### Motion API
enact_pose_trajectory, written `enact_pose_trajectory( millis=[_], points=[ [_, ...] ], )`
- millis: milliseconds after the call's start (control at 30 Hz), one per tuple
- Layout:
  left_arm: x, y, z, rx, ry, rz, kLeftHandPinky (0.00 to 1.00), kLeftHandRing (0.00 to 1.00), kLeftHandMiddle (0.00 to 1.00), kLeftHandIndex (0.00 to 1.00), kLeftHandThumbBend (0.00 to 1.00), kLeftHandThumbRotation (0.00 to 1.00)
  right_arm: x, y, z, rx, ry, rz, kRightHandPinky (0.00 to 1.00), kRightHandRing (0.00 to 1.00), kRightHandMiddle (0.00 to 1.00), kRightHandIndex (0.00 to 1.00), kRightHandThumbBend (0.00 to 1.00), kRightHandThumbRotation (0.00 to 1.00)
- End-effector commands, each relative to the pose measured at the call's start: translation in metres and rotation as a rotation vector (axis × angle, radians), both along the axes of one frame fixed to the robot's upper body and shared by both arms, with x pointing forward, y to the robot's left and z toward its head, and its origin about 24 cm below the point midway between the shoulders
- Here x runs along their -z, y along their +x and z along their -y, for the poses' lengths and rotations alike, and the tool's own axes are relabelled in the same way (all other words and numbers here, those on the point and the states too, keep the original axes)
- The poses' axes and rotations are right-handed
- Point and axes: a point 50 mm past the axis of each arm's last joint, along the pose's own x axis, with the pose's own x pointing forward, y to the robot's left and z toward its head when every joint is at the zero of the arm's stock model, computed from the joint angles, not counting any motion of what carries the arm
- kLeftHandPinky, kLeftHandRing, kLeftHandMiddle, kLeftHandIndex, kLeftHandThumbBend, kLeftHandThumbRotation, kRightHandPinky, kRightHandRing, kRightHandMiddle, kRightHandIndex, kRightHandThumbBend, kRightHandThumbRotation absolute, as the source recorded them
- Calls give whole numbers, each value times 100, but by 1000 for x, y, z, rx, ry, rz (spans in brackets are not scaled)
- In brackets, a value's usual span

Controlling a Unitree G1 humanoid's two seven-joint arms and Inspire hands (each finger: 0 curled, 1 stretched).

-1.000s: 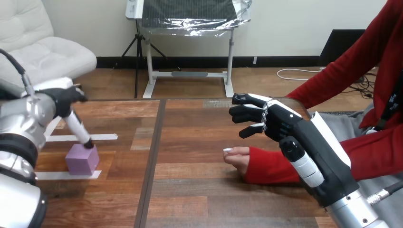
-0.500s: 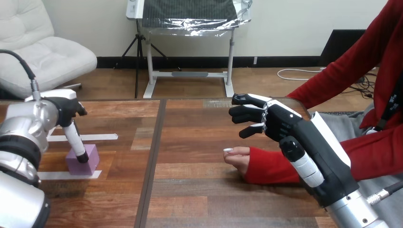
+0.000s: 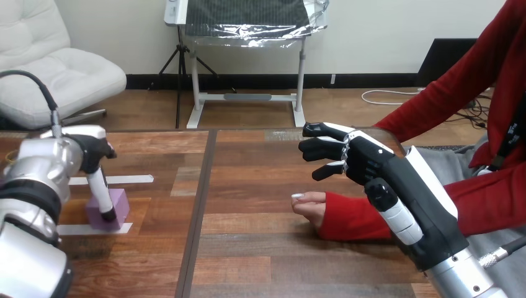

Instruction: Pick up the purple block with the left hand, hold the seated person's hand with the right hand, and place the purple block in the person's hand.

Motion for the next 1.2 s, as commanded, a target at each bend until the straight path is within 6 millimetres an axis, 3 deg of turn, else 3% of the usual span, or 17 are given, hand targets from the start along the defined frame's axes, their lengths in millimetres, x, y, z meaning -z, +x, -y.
enact_pose_trajectory(
  millis=[0, 433, 1167],
  points=[
    [-14, 7, 3, 11, 35, 39, 100, 98, 96, 95, 100, 12, -15, 4, 1, 11, 1, 75, 65, 76, 77, 81, 100, 100],
    [-9, 6, 3, 16, 55, 39, 100, 99, 97, 95, 100, 14, -15, 4, 1, 9, 7, 77, 64, 76, 77, 81, 100, 100],
    [2, 2, 6, 35, 22, 51, 100, 96, 95, 94, 95, 6, -16, 3, 1, 9, 12, 83, 63, 75, 77, 80, 100, 100]
  ],
)
